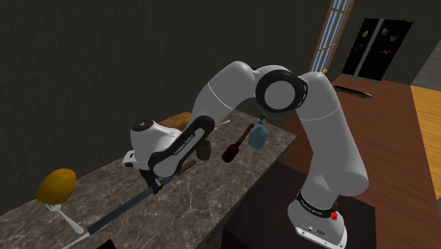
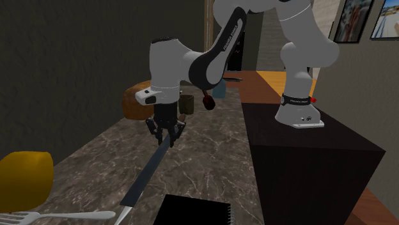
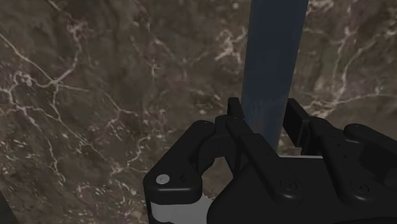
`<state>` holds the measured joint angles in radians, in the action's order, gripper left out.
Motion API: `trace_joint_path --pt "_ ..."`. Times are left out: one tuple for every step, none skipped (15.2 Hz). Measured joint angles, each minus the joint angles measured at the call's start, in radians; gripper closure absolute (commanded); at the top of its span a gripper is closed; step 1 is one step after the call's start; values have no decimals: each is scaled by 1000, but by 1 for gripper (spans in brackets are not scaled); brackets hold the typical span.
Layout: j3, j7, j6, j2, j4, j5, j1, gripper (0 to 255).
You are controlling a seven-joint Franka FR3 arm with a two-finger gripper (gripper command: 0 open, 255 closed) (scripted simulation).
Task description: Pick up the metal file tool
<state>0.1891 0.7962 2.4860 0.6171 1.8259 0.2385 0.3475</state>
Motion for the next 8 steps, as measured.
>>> trace_joint_path --pt "0 0 0 0 0 0 0 255" --pt "0 0 0 0 0 0 0 255" --pt "0 0 0 0 0 0 0 255" --pt "0 0 0 0 0 0 0 255" --pt "0 0 0 0 0 0 0 255" --pt "1 1 -6 -3 -3 -2 -1 255" --pt "3 3 -11 -12 1 -4 -2 255" --pt "5 5 -21 -21 0 -7 -4 255"
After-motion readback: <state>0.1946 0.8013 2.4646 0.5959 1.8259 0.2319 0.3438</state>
